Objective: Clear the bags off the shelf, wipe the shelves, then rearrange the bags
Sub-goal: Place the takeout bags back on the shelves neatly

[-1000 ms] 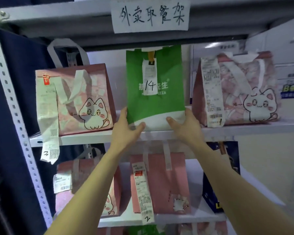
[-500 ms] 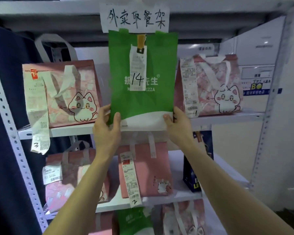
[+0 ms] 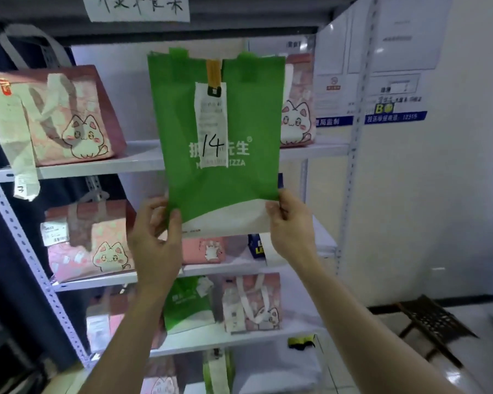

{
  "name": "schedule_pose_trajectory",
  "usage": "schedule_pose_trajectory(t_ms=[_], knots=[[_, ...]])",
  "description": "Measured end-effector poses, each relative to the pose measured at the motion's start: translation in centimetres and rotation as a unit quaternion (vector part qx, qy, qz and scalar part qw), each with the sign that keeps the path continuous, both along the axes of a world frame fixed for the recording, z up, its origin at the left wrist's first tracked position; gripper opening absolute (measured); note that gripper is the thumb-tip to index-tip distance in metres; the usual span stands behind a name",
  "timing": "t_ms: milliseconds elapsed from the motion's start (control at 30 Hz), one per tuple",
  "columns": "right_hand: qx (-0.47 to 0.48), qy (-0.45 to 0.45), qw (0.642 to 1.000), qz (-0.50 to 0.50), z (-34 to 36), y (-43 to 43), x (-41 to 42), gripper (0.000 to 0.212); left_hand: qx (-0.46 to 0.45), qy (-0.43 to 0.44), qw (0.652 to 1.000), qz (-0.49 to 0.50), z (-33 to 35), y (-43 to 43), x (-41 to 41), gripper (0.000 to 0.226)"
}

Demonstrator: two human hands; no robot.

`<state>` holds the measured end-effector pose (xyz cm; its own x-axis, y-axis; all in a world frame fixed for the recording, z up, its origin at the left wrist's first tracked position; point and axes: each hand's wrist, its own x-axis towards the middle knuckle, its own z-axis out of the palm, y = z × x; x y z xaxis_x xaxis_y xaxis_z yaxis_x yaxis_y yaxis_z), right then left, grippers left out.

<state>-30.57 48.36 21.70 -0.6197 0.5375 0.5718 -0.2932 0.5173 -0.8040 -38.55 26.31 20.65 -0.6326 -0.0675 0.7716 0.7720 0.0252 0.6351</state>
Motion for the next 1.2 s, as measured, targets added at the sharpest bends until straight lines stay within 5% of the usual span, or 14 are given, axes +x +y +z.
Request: schedule_pose_trajectory(t_ms=[200, 367, 667, 867, 1200], knots=[[-0.033, -0.051, 0.994, -0.088, -6.8, 6.9, 6.5, 0.026, -0.129, -0.088, 0.983, -0.094, -4.4, 6.5, 3.9, 0.043], [-0.056, -0.096, 0.978, -0.177, -11.8, 11.8, 9.8, 0.023, -0.241, -0.116, 0.951, -0.155, -7.4, 10.5, 3.9, 0.019], [-0.082, -0.133, 0.961, -0.23, -16.7, 16.9, 8.4, 0.023, -0.309, -0.224, 0.915, -0.131, -11.0, 15.6, -5.0, 0.021], [-0.082, -0.158, 0.952, -0.248, -18.0, 18.4, 6.1, 0.024, -0.389, -0.275, 0.875, -0.091, -11.9, 18.6, -10.4, 0.043], [-0.099, -0.15, 0.954, -0.241, -19.0, 19.2, 3.8, 0.027, -0.337, -0.362, 0.859, -0.129, -14.1, 21.6, -15.0, 0.05]])
